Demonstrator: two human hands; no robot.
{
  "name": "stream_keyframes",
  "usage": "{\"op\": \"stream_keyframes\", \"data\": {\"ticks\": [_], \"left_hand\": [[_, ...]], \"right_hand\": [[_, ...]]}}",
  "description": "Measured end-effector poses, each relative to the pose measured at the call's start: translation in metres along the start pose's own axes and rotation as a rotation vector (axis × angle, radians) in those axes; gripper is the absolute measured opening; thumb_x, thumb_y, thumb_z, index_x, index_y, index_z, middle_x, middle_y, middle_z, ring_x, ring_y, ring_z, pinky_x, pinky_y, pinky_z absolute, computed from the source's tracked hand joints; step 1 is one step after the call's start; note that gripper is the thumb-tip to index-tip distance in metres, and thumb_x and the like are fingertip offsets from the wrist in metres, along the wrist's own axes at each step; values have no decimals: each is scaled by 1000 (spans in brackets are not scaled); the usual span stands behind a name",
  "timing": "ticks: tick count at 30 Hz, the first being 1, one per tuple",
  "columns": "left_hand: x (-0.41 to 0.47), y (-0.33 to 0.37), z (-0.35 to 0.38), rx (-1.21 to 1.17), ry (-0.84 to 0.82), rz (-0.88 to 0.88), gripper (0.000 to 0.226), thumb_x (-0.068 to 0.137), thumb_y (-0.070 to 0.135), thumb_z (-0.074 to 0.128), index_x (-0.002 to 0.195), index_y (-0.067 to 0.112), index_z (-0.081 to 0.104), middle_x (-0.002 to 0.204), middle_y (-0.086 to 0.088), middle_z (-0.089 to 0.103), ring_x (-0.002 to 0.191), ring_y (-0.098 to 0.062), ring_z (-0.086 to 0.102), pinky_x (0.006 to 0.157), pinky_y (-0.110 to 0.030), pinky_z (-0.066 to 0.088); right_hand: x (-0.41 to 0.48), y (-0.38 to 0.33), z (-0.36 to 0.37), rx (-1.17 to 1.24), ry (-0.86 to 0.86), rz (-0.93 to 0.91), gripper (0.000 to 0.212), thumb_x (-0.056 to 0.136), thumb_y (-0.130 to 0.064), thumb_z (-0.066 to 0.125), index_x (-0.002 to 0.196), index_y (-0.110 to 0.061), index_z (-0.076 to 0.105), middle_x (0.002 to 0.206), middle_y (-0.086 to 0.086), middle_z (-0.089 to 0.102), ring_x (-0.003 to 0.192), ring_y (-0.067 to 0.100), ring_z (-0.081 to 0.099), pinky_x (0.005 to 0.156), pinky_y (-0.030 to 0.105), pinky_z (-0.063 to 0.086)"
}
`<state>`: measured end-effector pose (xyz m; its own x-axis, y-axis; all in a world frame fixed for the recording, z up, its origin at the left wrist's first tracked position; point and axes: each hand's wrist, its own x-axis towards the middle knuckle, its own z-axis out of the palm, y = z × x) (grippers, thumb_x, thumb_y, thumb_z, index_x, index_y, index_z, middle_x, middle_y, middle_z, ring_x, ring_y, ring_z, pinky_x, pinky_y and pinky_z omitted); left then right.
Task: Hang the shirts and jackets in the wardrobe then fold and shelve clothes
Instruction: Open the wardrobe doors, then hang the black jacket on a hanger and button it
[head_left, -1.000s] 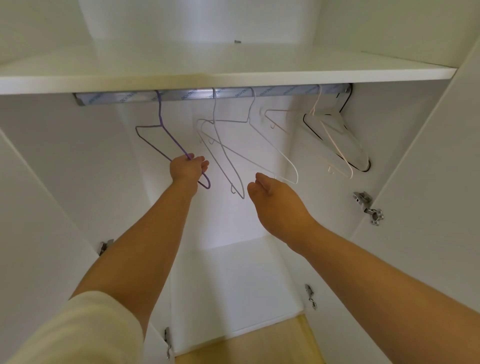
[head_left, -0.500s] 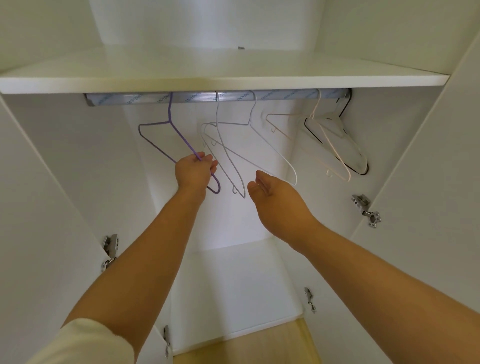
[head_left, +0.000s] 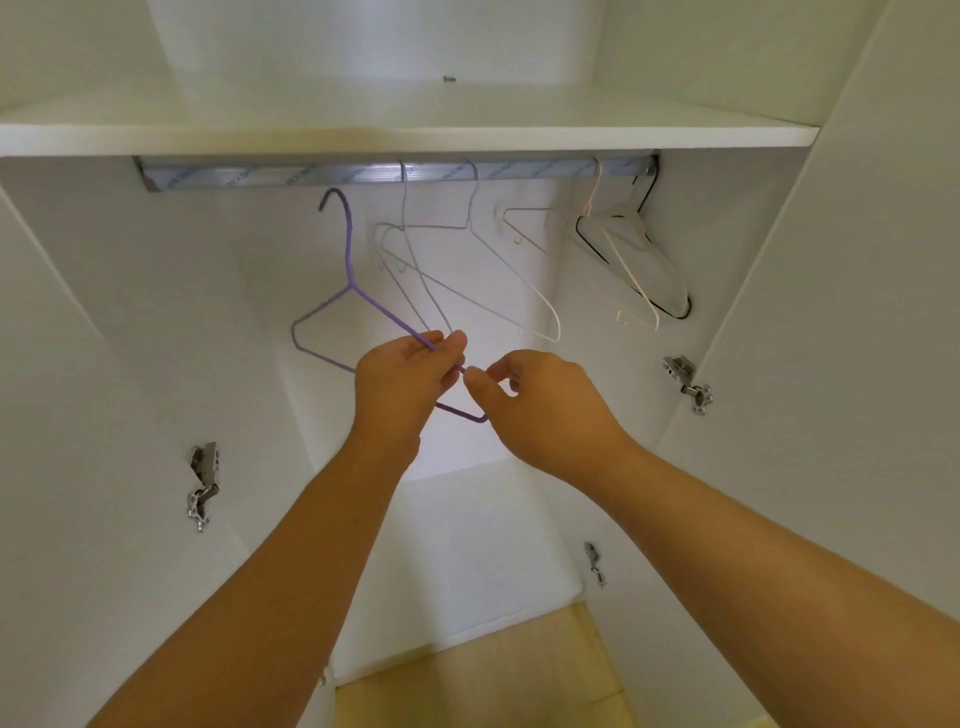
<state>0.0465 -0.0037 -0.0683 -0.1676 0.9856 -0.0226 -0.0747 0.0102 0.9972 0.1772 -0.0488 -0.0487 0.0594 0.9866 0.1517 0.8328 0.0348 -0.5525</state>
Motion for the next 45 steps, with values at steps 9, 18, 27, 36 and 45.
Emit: {"op": "stream_keyframes", "data": {"ticks": [9,18,27,36,45], "left_hand": [[-48,-5,31,101,-345,-210,46,98,51,54,100,10,74,87,-7,78,80,-20,76,78,-35,62],[-109,-48,135,552,-1046,-394,47,102,40,51,97,-2,72,86,-18,76,82,-28,76,71,-30,61],[-271,-132,267,850,-1784,-453,36,100,30,51,93,0,70,90,-20,76,78,-28,76,61,-28,60],[-459,-194,262,1242,-2248,-343,38,101,27,45,113,-2,67,87,-15,76,71,-22,74,70,-31,61],[-579,-214,176,1339,-2512,-384,15,98,7,47,104,5,61,92,-11,66,73,-18,69,99,-42,54]], "right_hand": [[-60,22,-42,171,186,2,45,102,-38,47,61,-18,43,56,-5,54,50,7,52,45,16,37],[-144,95,-106,180,280,449,43,94,-33,46,69,1,50,64,14,68,65,32,70,69,48,58],[-316,161,-121,4,640,987,37,83,-29,49,54,-8,39,50,12,53,49,28,57,45,33,42],[-466,130,-80,-33,1073,1528,38,86,-30,50,58,-6,47,63,13,65,64,33,62,57,37,53],[-545,64,-15,61,1429,1825,34,86,-27,51,62,-5,58,60,7,63,58,22,56,59,37,48]]}}
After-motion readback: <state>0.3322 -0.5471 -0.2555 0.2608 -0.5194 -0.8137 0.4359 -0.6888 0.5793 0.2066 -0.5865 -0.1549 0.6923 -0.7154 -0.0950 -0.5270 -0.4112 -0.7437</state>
